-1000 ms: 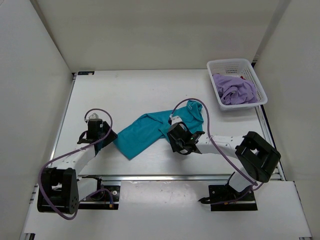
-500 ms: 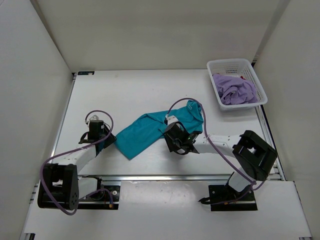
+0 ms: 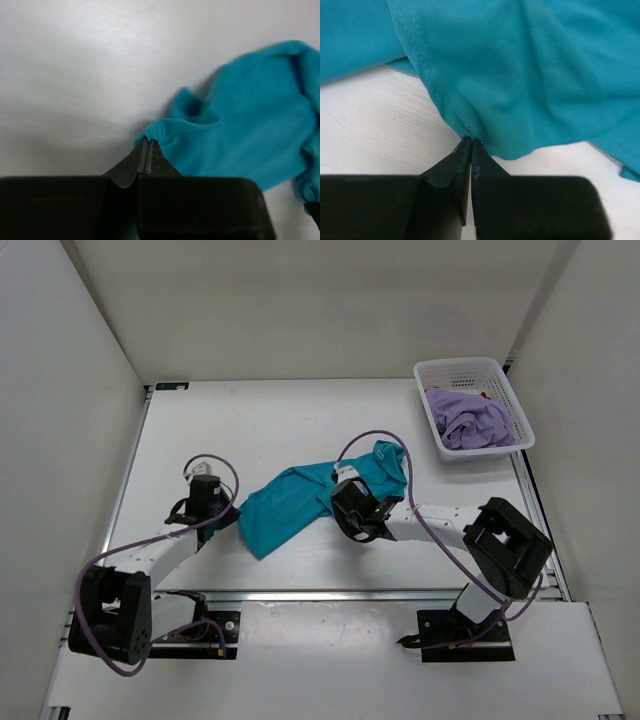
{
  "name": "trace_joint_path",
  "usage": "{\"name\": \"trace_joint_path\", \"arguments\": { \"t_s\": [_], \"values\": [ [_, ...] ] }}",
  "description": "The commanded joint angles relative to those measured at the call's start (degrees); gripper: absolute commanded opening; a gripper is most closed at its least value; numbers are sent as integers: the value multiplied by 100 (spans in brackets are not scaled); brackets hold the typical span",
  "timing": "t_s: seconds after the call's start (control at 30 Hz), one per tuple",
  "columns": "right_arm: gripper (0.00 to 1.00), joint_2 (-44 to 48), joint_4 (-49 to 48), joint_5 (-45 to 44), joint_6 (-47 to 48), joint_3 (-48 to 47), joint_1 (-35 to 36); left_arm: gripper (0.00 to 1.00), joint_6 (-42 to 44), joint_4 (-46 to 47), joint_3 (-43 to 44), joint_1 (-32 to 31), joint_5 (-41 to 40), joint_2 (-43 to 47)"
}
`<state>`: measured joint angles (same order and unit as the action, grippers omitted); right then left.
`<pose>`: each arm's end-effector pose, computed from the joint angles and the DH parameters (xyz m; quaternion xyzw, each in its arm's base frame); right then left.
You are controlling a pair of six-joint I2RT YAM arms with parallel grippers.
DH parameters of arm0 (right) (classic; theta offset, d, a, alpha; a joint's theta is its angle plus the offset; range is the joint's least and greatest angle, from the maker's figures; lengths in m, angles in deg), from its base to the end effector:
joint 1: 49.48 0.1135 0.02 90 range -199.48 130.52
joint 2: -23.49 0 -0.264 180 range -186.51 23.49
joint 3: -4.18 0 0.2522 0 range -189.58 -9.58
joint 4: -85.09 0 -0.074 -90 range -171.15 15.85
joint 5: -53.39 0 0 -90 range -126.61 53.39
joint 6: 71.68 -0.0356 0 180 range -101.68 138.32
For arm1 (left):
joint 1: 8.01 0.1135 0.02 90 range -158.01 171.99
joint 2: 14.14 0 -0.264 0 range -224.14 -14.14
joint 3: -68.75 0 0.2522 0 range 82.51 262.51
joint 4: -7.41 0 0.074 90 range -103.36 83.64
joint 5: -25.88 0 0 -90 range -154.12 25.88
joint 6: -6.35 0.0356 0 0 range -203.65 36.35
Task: Fold and stack the t-shirts
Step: Flatten out the tshirt
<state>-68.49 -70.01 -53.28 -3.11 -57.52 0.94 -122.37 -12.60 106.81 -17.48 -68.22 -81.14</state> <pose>0.2045 0.2314 0.1614 -0.1943 0.9249 0.0617 0.3209 0.2070 -0.0320 0.1519 -0.2484 0.9024 -0.1125 0.3335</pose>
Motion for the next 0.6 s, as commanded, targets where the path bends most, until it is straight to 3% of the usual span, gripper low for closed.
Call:
{"name": "trace_joint_path", "arguments": {
  "t_s": [0.0, 0.13, 0.27, 0.43, 0.57],
  "values": [
    [0, 680, 300, -442, -89, -504, -49, 0, 329, -149, 961, -799, -591, 302],
    [0, 1646, 1020, -802, -19, -1075, -276, 0, 593, -456, 2155, -793, -224, 346],
    [0, 2201, 1794, -1303, 244, -2294, -585, 0, 708, -747, 3193, -416, 303, 521],
    [0, 2299, 2612, -2050, 1034, -4316, -630, 0, 646, -931, 4091, 550, 1024, 943],
    [1, 2002, 2885, -2147, 1571, -5742, -437, 0, 927, -1493, 5065, 596, 542, 1049]
  ]
}}
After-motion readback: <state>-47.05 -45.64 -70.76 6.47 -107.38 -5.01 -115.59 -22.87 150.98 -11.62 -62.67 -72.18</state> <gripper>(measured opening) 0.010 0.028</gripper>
